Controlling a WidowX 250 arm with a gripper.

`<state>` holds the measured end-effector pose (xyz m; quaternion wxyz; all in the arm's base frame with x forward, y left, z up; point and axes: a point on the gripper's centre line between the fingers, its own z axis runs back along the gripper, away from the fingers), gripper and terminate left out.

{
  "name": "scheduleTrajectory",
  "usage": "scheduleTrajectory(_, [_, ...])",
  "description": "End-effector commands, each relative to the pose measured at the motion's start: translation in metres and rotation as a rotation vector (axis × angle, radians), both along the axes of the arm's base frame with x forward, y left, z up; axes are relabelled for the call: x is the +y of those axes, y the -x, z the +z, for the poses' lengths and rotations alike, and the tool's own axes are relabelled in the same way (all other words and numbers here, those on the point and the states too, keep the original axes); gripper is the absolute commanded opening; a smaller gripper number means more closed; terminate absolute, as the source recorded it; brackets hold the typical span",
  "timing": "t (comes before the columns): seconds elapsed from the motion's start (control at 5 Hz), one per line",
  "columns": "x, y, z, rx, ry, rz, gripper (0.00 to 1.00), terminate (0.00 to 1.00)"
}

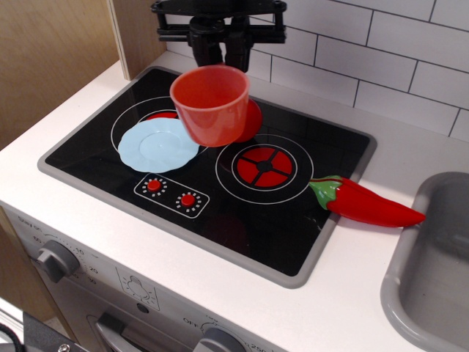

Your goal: Take cup off plate

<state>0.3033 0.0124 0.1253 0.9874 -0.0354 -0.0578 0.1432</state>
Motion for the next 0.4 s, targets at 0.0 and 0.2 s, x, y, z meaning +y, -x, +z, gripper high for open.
scheduleTrajectory(0.0, [-0.026, -0.011, -0.007, -0.083, 0.016, -0.09, 0.0, 0.0])
scheduleTrajectory(0.2, [-0.04, -0.014, -0.022, -0.057, 0.023, -0.141, 0.0, 0.0])
